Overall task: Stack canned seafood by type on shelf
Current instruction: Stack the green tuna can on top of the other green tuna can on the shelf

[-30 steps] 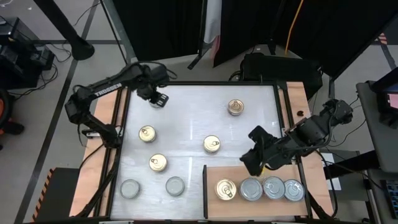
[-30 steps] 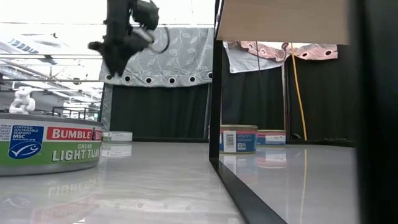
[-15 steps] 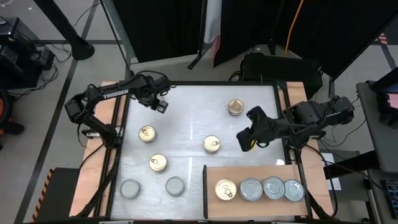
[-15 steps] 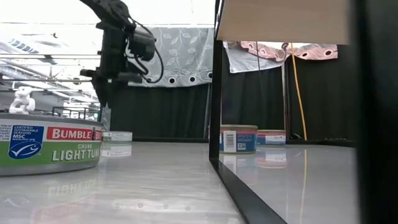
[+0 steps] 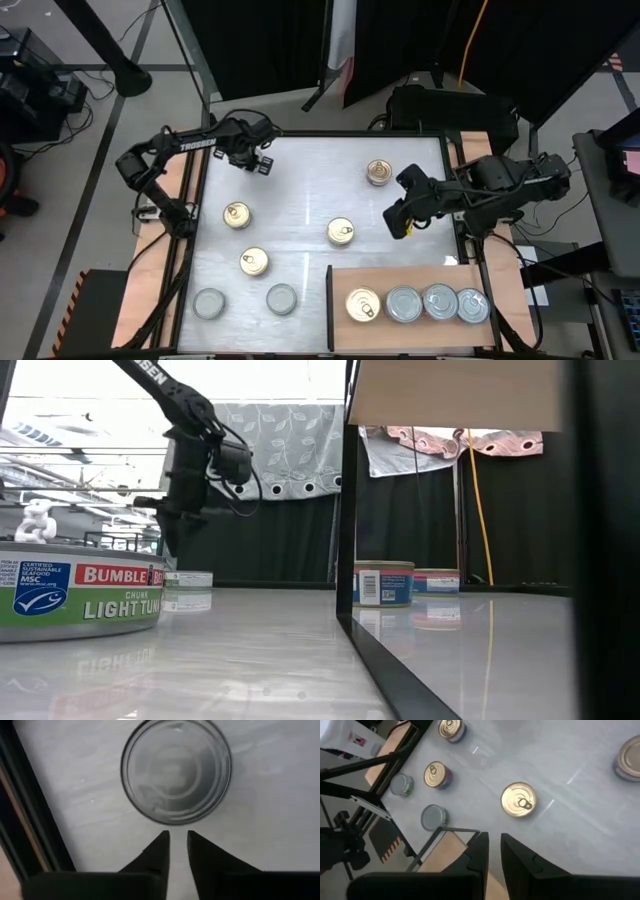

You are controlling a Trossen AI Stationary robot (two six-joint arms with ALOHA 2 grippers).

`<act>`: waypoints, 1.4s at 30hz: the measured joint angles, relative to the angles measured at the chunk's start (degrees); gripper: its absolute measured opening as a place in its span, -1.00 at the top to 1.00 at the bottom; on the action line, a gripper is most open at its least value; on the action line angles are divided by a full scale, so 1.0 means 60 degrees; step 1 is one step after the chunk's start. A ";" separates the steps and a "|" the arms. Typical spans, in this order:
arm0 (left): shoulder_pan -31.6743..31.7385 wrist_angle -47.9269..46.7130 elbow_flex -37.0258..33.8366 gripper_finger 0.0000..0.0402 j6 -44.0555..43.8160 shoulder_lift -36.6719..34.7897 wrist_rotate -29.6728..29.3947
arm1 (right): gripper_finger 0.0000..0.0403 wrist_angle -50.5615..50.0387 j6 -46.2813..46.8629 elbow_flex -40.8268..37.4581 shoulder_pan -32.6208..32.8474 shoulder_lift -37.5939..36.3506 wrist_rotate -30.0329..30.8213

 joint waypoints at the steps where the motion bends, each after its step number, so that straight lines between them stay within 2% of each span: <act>1: 0.0023 0.0020 0.0000 0.71 -0.0103 0.0046 0.0000 | 0.80 -0.0103 -0.0050 0.0002 -0.0005 -0.0046 -0.0001; 5: 0.0079 0.0012 0.0000 0.93 -0.0226 0.0181 0.0017 | 0.80 -0.0497 -0.0135 -0.0002 -0.0034 -0.0215 0.0000; 7: 0.0072 0.0054 0.0000 0.97 -0.0224 0.0279 0.0013 | 0.80 -0.0637 -0.0142 0.0002 -0.0087 -0.0342 0.0004; 13: 0.0047 0.0113 -0.0025 0.96 -0.0146 0.0461 0.0007 | 0.80 -0.0897 -0.0142 0.0000 -0.0304 -0.0689 0.0044; 22: -0.0019 0.0860 -0.0803 0.95 -0.0207 0.0400 -0.0136 | 0.80 -0.0976 -0.0505 0.0002 -0.0716 -0.0968 0.0057; 32: -0.0168 0.0250 -0.0510 0.95 -0.0229 -0.0034 0.0067 | 0.80 -0.0997 -0.1273 0.0002 -0.1306 -0.1003 0.0009; 42: -0.0161 0.0578 -0.0517 0.99 -0.0216 0.0247 -0.0015 | 0.80 -0.0990 -0.1980 0.0002 -0.1901 -0.1003 -0.0096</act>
